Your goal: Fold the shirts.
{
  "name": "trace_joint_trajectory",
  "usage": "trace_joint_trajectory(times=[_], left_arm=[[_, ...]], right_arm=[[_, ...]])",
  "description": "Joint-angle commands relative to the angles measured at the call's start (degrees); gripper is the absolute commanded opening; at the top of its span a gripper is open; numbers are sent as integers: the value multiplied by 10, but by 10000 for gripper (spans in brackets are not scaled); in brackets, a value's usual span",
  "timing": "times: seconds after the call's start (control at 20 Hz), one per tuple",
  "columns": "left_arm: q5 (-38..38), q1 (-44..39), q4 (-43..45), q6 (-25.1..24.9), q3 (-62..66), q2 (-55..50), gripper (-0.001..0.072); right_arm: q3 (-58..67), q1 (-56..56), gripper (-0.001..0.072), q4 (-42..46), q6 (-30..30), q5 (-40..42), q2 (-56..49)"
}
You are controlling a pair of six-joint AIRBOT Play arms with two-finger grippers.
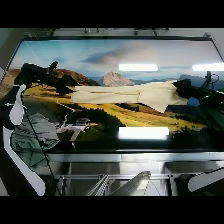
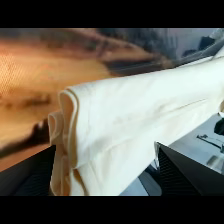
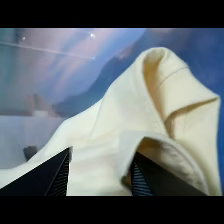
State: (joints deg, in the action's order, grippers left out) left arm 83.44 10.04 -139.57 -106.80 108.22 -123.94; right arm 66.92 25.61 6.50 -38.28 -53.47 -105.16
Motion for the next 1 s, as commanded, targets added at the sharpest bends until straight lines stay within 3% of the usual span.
trace_joint_trajectory(times=[0.0,0.1,0.25,0.5,0.55,0.65,0.7,0.8,0.85,0.9,0.95], left_arm=[[96,15,0,28,54,-5,711],[142,26,0,47,95,-4,710],[149,36,0,63,86,23,696],[144,25,-1,59,7,63,690],[152,18,0,59,5,63,653],[158,3,-1,56,5,64,282],[158,-5,-1,52,5,64,219],[157,-20,-1,48,5,64,206],[156,-28,-1,47,5,64,86],[155,-37,-1,41,5,64,12],[155,-47,-1,39,5,64,12]], right_arm=[[27,29,423,96,-38,-59,15],[53,57,654,212,-119,-60,39],[99,76,658,306,-170,-64,51],[131,64,656,318,-205,-112,1],[131,62,656,318,-205,-115,-8],[131,57,654,317,-205,-124,-25],[131,54,654,312,-205,-134,-33],[132,50,647,286,-205,-156,-49],[132,46,646,268,-205,-163,-56],[132,41,646,256,-205,-163,-59],[132,34,644,249,-205,-161,-62]])
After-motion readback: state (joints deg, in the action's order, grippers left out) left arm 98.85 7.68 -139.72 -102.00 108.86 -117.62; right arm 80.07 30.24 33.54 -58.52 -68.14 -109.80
